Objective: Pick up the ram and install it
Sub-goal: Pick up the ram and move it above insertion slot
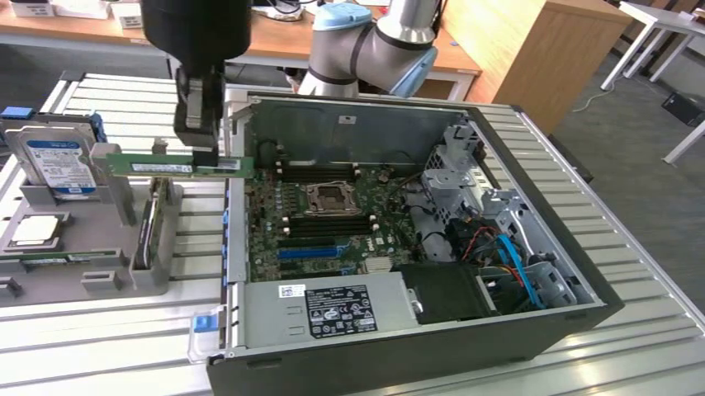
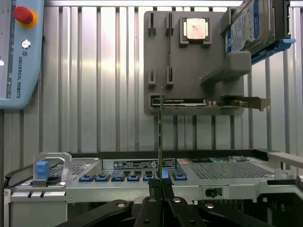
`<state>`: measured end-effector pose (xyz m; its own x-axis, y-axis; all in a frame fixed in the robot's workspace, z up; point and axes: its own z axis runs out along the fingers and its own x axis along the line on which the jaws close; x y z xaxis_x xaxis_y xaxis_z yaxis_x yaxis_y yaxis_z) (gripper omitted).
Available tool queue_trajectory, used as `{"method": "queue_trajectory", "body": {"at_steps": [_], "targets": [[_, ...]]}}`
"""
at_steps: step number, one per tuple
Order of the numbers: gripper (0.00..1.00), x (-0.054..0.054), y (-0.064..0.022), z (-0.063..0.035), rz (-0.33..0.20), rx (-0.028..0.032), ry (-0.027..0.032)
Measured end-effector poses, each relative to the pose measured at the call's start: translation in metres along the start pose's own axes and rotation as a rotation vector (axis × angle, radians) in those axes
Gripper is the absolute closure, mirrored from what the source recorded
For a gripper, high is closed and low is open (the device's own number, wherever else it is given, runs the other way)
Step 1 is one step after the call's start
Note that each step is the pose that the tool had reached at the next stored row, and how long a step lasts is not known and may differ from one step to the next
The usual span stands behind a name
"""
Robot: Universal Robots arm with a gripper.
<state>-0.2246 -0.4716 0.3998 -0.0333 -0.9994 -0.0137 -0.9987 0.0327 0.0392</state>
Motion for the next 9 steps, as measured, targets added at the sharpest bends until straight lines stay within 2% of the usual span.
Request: {"method": "queue_trajectory", "body": {"at_steps": [9], "targets": [[0.88,-0.001,-0.0383,-0.0015,0.0,0.0,0.0]]}}
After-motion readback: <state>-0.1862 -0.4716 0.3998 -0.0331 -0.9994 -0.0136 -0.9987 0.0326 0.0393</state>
